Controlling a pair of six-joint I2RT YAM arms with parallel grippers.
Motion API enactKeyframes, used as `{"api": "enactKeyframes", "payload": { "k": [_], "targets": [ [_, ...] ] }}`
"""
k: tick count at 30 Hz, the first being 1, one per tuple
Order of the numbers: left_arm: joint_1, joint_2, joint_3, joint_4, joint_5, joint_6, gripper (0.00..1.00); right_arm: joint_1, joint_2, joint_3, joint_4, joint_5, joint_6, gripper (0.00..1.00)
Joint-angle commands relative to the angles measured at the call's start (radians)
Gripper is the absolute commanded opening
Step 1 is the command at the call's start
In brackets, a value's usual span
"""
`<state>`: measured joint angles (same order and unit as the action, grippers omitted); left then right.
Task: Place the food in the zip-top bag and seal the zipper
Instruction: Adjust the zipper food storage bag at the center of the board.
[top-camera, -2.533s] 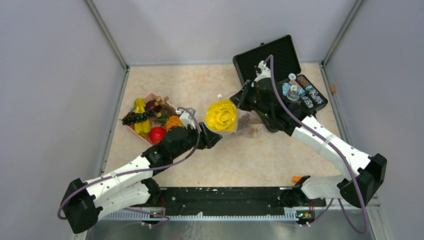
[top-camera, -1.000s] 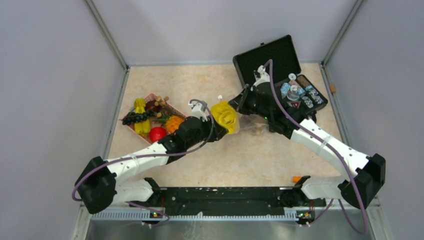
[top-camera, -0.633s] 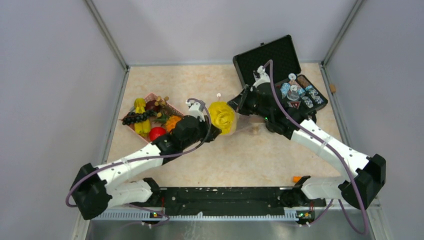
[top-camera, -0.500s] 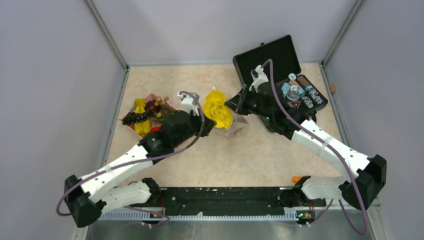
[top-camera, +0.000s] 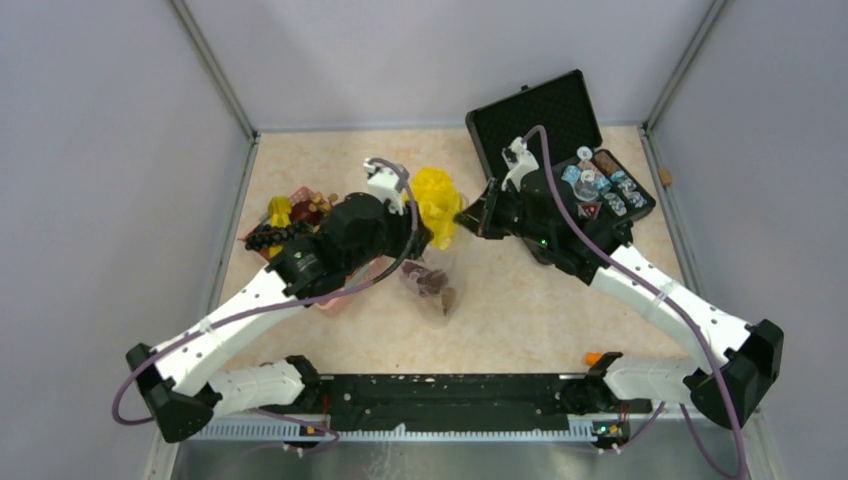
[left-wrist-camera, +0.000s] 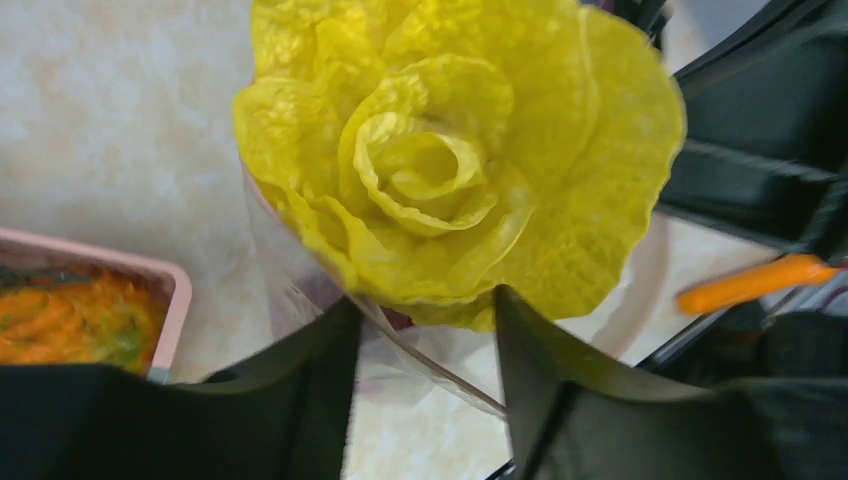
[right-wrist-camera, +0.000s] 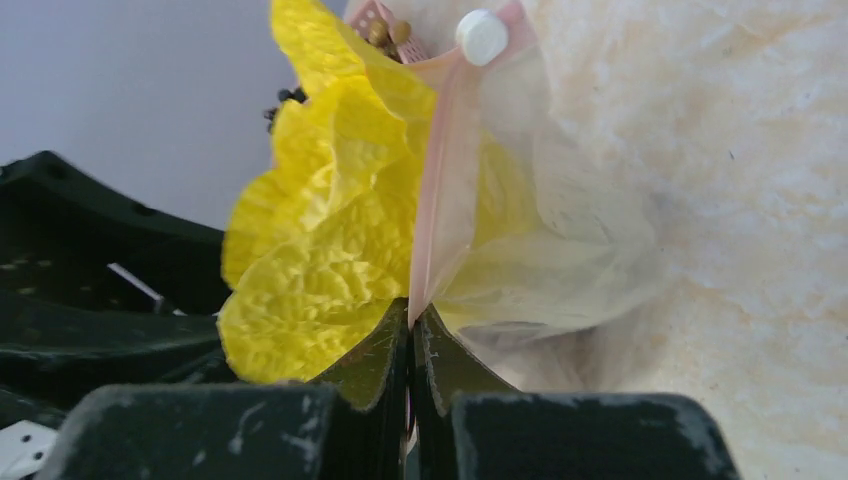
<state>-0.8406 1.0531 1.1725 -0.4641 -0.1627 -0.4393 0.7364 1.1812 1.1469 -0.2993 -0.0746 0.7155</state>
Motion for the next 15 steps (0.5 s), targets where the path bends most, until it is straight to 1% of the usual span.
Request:
{"api": "enactKeyframes", "payload": {
  "k": [1,2,3,6,7,8,10,12,13,15],
  "targets": [
    [-0.002,0.060,-0.071,-0.074,0.045,-0.009,0.59,-0.003,0.007,-0.061,0.053,-0.017,0.025,0.00],
    [-0.002,0.068,-0.073,-0.091,0.032,-0.021,0.69,-0.003,0.006,-0.066,0.050,-0.004,0.027,0.00],
    [-0.002,0.072,-0.076,-0.105,0.022,-0.033,0.72,-0.004,0.005,-0.065,0.046,0.007,0.027,0.00],
    [-0.002,0.058,-0.090,-0.090,0.035,-0.034,0.73,-0.003,-0.003,-0.051,0.031,0.045,0.020,0.00],
    [-0.002,0.047,-0.096,-0.074,0.041,-0.027,0.71,-0.003,-0.004,-0.046,0.019,0.063,0.016,0.00],
    [-0.002,0.035,-0.103,-0.061,0.032,-0.027,0.70,-0.003,-0.006,-0.039,0.009,0.069,0.011,0.00],
    [-0.002,0.007,-0.098,-0.068,-0.008,-0.031,0.70,-0.003,-0.013,-0.031,-0.016,0.135,0.008,0.00],
    [-0.002,-0.026,-0.102,-0.061,-0.037,-0.021,0.76,-0.005,-0.021,-0.032,-0.020,0.161,0.003,0.00],
    [-0.002,-0.052,-0.109,-0.042,-0.028,-0.012,0.78,-0.005,-0.023,-0.030,-0.023,0.166,0.002,0.00],
    [-0.002,-0.076,-0.121,-0.028,-0.010,0.000,0.78,-0.004,-0.023,-0.026,-0.022,0.161,-0.001,0.00]
  ]
}}
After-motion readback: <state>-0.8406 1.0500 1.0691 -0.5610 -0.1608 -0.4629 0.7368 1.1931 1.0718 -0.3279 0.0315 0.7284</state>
